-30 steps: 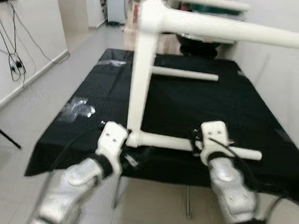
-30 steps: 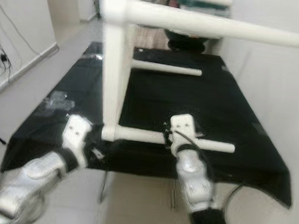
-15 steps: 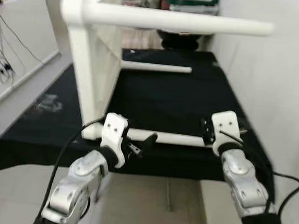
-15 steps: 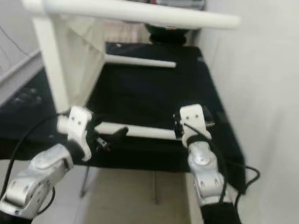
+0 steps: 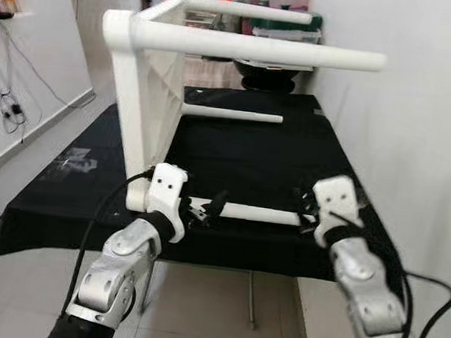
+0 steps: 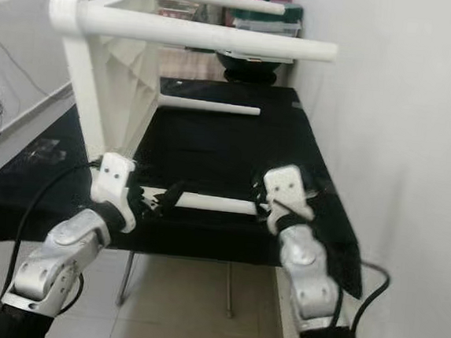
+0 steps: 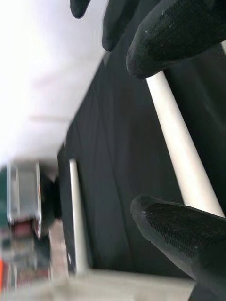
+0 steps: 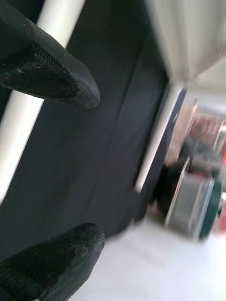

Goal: Building children table

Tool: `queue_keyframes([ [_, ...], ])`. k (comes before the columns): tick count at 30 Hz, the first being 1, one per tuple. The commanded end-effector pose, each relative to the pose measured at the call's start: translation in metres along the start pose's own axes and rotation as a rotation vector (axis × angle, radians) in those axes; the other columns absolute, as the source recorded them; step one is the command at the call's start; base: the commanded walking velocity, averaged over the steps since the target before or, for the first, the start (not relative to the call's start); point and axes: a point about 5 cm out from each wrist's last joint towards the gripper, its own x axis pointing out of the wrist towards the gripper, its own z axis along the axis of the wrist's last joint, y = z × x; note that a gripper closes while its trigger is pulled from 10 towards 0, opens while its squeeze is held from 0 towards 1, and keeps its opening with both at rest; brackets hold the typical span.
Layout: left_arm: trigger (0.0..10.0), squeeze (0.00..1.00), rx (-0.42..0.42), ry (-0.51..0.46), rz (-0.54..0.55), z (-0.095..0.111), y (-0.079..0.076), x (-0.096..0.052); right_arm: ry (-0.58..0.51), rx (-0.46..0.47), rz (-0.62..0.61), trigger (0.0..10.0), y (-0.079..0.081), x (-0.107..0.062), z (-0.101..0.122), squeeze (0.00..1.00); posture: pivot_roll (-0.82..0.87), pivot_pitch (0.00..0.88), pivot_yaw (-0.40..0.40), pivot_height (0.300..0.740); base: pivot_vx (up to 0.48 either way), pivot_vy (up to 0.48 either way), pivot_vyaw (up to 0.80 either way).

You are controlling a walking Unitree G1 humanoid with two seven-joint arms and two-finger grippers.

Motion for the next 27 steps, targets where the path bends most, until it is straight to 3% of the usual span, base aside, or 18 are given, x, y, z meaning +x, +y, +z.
queue_keyframes([
  [1,10.0,0.0,0.0,-0.003,-0.003,0.001,0.001,-0.001,-0.011,0.001,0.001,10.0,-0.002,0.0,0.005,0.0,-0.08,0.007,-0.003,0.74,0.341,0.0,0.8],
  [11,10.0,0.0,-0.009,0.006,-0.106,0.001,-0.01,0.005,-0.011,-0.009,0.004,10.0,0.003,0.003,0.008,0.0,-0.09,0.009,-0.001,0.74,0.327,0.0,0.0],
  [20,10.0,0.0,-0.002,0.046,-0.065,-0.004,-0.006,0.006,-0.026,-0.026,0.034,10.0,0.006,0.002,0.011,0.0,-0.08,0.013,-0.001,0.74,0.0,0.0,0.0],
  [27,10.0,0.0,0.017,0.082,-0.096,-0.013,-0.021,0.003,-0.029,-0.036,0.032,10.0,0.003,0.002,0.012,0.0,-0.08,0.016,0.001,0.74,0.0,0.0,0.0],
])
